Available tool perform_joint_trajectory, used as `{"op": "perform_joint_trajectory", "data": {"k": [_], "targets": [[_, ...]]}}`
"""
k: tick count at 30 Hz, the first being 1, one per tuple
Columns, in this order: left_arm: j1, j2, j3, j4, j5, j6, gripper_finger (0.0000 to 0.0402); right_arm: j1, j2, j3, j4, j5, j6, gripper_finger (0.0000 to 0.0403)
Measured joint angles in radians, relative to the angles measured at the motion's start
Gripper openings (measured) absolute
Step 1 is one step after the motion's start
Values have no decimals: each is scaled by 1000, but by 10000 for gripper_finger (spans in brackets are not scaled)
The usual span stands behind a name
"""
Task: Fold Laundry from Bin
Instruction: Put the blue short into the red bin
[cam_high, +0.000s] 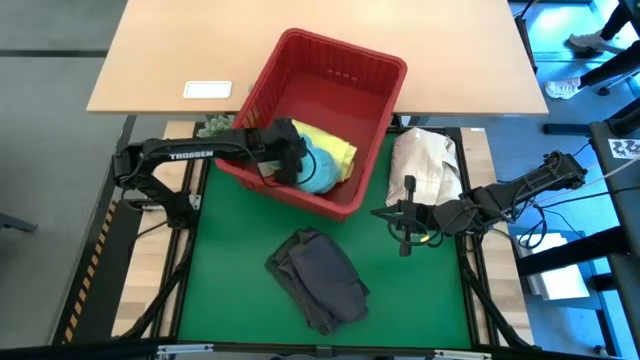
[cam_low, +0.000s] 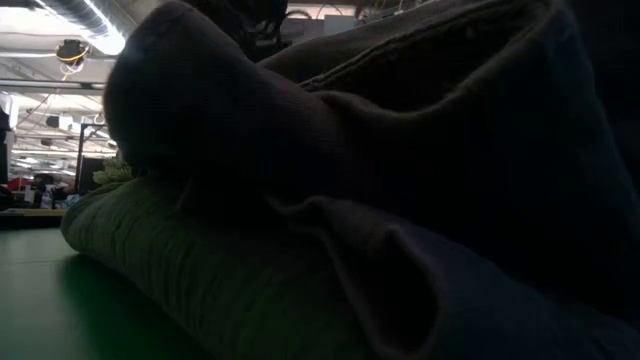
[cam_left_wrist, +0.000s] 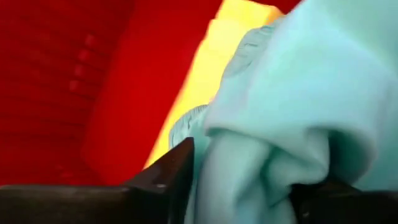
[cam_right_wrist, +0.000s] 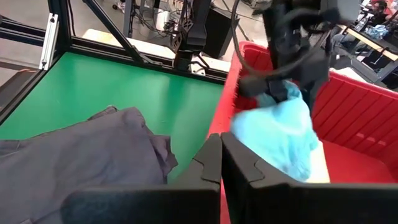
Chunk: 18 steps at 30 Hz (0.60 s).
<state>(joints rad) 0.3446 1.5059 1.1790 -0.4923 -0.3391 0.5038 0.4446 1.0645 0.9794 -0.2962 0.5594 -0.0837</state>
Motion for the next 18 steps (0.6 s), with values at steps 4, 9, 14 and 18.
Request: {"op": "perform_joint_trajectory", "data": {"k": [4,9,14,18], "targets": [[-2,-2,126,-228,91,-59,180,0,0,0,0,2,0,1],[-2,-2,271,-470,175,-103,186,0,0,0,0,2,-2,1],[-12,-2,396,-668,189,-137,187,0,0,0,1,2,-3,1],[-55,-2,502,-764,231,-185,187,0,0,0,1,2,-3,1]]}}
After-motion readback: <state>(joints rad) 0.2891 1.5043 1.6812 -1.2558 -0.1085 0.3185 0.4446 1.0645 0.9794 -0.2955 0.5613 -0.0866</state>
